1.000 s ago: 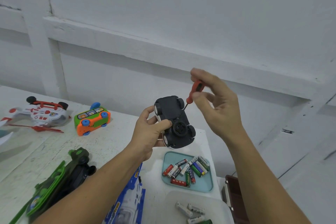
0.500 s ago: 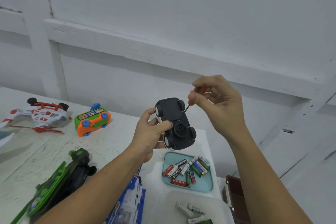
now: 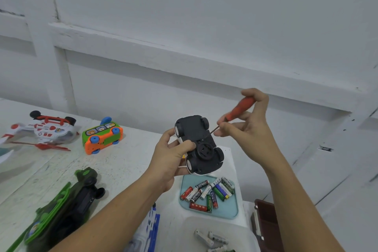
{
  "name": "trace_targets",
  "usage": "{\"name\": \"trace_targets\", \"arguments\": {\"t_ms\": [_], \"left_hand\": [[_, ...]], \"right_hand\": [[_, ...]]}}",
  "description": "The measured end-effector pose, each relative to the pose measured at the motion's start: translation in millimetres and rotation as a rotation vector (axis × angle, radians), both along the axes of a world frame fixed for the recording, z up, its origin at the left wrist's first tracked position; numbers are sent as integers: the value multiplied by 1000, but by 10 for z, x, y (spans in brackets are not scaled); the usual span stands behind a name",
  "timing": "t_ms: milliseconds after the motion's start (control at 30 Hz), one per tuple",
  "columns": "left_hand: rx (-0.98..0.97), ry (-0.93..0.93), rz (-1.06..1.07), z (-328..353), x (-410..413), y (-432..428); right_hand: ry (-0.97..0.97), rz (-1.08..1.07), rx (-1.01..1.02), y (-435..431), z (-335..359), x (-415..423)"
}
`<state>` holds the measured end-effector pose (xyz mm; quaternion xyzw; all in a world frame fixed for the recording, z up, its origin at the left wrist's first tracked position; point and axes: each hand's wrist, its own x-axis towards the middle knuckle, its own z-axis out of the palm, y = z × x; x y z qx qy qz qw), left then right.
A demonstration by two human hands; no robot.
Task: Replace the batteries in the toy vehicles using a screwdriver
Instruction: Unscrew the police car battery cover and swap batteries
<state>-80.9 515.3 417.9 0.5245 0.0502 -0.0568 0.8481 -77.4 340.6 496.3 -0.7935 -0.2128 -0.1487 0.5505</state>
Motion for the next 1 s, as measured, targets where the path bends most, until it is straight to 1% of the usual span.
{"name": "trace_targets", "arguments": {"t_ms": [133,233,333,567,700,767,900,1000], "left_hand": [[-16,-1,-36,-25,-79,-67],[-25,11,-20,-48,-134,-129],[-48,21,8,-61,-204,-221],[-85,31,59,-117,-344,-443],[-107,41,63,-132,-397,-522],[-110,38,71,-131,-421,-550],[-111,32,91,-145,-447,-582],[-104,18,94,-133,-447,-572]], "right_hand": [[101,-39,294,-129,-130,14],[216,-27,418,-194,-283,-4],[261,-16,438,-239,-418,-58],[198,70,473,-382,-537,-165],[76,29,425,-385,-590,-237],[52,17,436,-376,-627,-262],[35,4,476,-377,-689,-252],[97,-21,567,-368,-748,-237]]}}
